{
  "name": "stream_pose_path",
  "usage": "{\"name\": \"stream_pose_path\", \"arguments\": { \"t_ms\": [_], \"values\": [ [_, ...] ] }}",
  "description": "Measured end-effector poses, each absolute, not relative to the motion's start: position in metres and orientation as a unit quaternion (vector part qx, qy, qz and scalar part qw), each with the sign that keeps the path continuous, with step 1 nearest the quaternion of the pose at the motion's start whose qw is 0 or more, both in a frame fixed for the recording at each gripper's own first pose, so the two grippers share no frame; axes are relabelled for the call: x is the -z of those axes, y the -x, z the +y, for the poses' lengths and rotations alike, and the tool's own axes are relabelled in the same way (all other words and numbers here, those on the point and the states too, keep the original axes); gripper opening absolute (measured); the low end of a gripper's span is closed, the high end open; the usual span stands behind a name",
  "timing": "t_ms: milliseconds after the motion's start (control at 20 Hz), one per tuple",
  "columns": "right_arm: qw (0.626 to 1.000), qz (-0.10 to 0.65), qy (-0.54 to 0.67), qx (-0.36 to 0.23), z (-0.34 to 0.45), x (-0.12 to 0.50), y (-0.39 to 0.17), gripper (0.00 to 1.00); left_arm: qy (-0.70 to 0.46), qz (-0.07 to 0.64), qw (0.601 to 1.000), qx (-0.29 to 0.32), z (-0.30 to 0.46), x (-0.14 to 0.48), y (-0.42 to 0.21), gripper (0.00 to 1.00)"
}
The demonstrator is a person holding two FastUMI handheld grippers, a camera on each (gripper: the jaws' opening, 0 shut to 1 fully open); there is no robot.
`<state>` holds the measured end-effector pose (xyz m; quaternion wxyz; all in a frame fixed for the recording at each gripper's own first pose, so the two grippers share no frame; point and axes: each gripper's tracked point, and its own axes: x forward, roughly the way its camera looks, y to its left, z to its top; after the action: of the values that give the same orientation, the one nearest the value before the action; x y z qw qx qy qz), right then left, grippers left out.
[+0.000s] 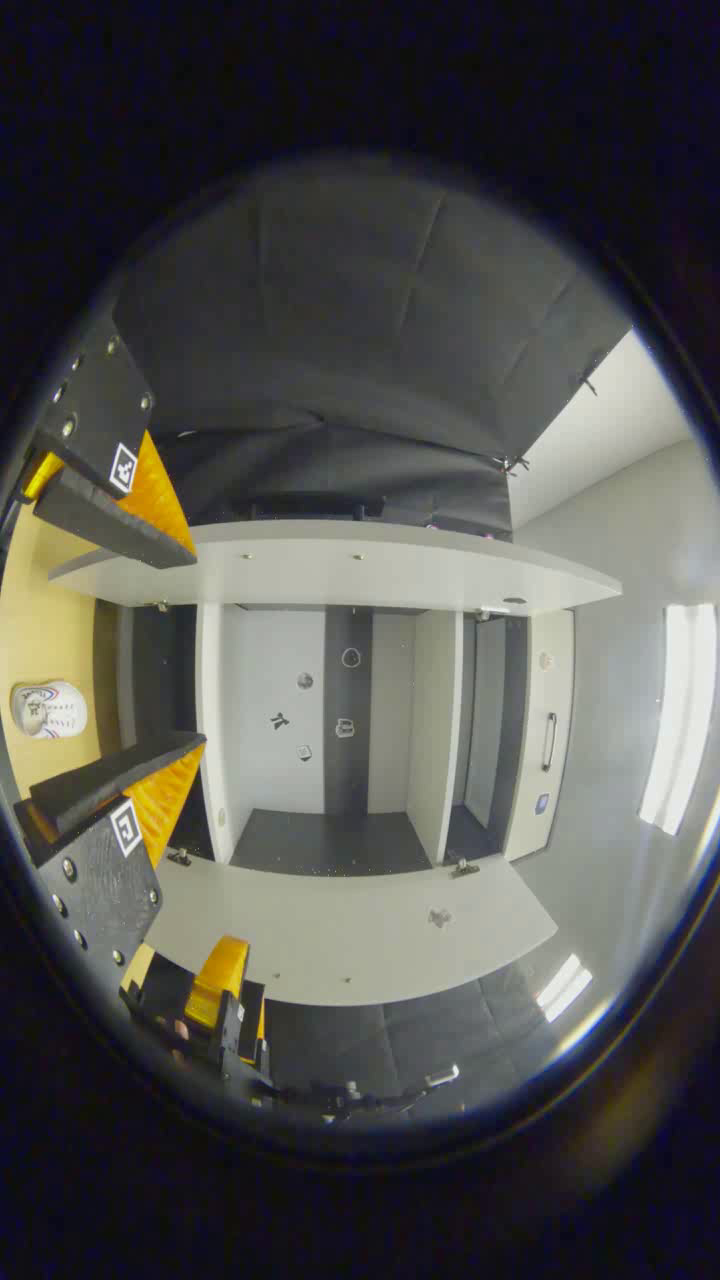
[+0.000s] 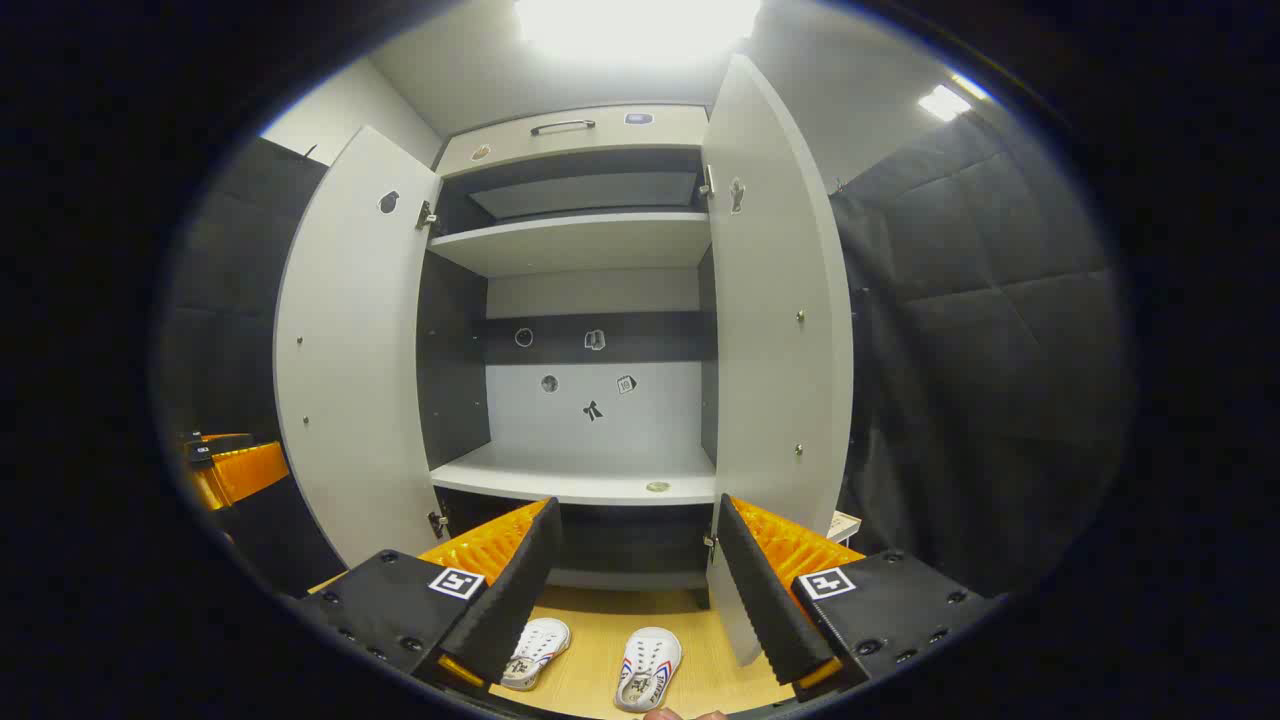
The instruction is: Grab one shoe with the right hand and put it into the shoe cabinet, grab the other shoe with the left hand and put it into the shoe cabinet; then close the right door with the right hand and the left door with the left hand.
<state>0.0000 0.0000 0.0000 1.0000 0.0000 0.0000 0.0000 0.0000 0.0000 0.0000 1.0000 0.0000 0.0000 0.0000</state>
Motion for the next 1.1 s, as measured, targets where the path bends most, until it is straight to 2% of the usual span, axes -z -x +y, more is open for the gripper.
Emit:
{"name": "stream_pose_path", "arguments": {
  "t_ms": [550,600,700,850,900,1050,1100],
  "values": [
    [0.999,-0.013,-0.008,0.031,-0.011,-0.008,-0.003,0.96,0.018,-0.001,0.999,0.030,-0.015,0.012,-0.012,0.94],
    [0.999,-0.012,-0.013,0.035,-0.012,-0.007,-0.002,0.98,0.021,0.001,0.999,0.033,-0.016,0.014,-0.014,0.96],
    [0.999,-0.007,-0.023,0.041,-0.013,-0.001,-0.002,0.98,0.020,0.004,0.999,0.034,-0.014,0.018,-0.016,0.94],
    [0.998,0.002,-0.028,0.047,-0.014,0.006,-0.005,0.96,0.013,0.004,0.999,0.029,-0.010,0.024,-0.018,0.99],
    [0.998,0.004,-0.028,0.048,-0.015,0.007,-0.007,0.96,0.013,0.006,0.999,0.029,-0.011,0.027,-0.020,0.94],
    [0.999,0.008,-0.029,0.044,-0.012,0.009,-0.015,0.96,0.016,0.017,0.999,0.036,-0.015,0.035,-0.023,0.94],
    [0.999,0.009,-0.029,0.043,-0.012,0.008,-0.019,0.96,0.016,0.018,0.999,0.039,-0.016,0.035,-0.024,0.89]
  ]
}}
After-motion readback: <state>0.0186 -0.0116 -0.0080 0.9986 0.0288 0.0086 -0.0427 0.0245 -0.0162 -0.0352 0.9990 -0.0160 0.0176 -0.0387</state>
